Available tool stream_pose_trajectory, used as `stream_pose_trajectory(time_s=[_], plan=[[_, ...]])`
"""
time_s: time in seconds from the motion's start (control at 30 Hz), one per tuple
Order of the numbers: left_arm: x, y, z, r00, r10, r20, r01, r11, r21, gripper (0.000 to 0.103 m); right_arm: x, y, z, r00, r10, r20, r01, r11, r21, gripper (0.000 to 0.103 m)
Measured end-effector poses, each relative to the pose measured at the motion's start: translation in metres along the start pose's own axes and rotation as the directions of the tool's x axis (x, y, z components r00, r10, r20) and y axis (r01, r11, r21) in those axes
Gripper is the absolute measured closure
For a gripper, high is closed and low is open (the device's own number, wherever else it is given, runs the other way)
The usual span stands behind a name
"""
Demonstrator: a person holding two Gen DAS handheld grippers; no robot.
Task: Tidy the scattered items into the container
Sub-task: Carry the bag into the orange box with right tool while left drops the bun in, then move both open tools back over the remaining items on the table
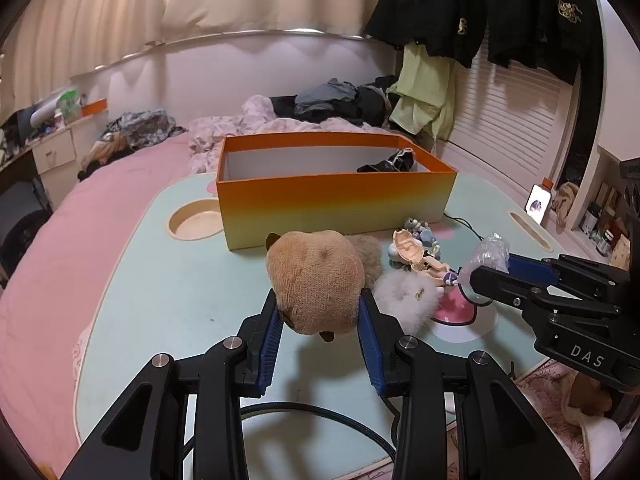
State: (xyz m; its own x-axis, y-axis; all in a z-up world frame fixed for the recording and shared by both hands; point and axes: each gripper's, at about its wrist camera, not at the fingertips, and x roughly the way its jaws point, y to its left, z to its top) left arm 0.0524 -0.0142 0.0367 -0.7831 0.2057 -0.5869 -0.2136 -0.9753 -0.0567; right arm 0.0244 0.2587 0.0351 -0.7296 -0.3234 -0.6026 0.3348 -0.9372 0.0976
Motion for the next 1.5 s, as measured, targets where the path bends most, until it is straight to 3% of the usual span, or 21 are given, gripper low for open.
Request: stream_pose_trajectory(time_s=[0.6, 0.73, 0.87, 1.0, 1.1, 1.17, 1.23, 1.33, 1.4, 1.5], plan=[[0.003, -0.002, 0.006, 1.0, -0.014, 0.003, 0.014, 1.0, 0.0, 0.068, 0.003, 0.004, 0.004, 1.0, 0.013, -0.015, -0.013, 0.999, -0.034, 0.069], [-0.003, 0.001, 0.035, 0.998, -0.018, 0.06, 0.017, 1.0, 0.014, 0.068, 0.002, 0.01, 0.036, 0.999, -0.028, 0.018, 0.03, 0.993, -0.117, 0.069], [0.002, 0.006, 0.077, 0.997, -0.005, 0.074, 0.003, 1.0, 0.024, 0.067, 0.012, 0.007, 0.077, 0.999, -0.004, 0.045, 0.009, 0.993, -0.115, 0.069], [0.031, 0.02, 0.114, 1.0, -0.015, 0.019, 0.015, 1.0, -0.018, 0.067, 0.046, -0.005, 0.11, 1.0, 0.01, -0.005, -0.01, 0.998, -0.056, 0.069], [0.064, 0.033, 0.131, 0.997, -0.034, -0.074, 0.027, 0.996, -0.088, 0.061, 0.072, -0.012, 0.121, 0.999, 0.014, -0.048, -0.016, 0.999, -0.036, 0.068], [0.079, 0.042, 0.135, 0.995, -0.038, -0.094, 0.024, 0.989, -0.148, 0.051, 0.088, -0.021, 0.123, 0.993, 0.081, -0.083, -0.08, 0.997, 0.016, 0.062], [0.085, 0.046, 0.134, 0.995, -0.013, -0.104, -0.004, 0.986, -0.166, 0.033, 0.1, -0.033, 0.12, 0.982, 0.125, -0.145, -0.11, 0.988, 0.106, 0.043], [0.076, 0.043, 0.126, 0.998, -0.009, -0.064, -0.002, 0.985, -0.172, 0.027, 0.09, -0.048, 0.115, 0.981, 0.161, -0.104, -0.139, 0.971, 0.195, 0.037], [0.069, 0.041, 0.122, 0.999, -0.011, -0.052, 0.003, 0.987, -0.163, 0.026, 0.077, -0.056, 0.112, 0.989, 0.138, -0.053, -0.122, 0.966, 0.229, 0.029], [0.054, 0.042, 0.121, 0.999, 0.031, -0.021, -0.034, 0.988, -0.149, 0.026, 0.059, -0.06, 0.11, 0.995, 0.1, -0.015, -0.094, 0.967, 0.236, 0.027]])
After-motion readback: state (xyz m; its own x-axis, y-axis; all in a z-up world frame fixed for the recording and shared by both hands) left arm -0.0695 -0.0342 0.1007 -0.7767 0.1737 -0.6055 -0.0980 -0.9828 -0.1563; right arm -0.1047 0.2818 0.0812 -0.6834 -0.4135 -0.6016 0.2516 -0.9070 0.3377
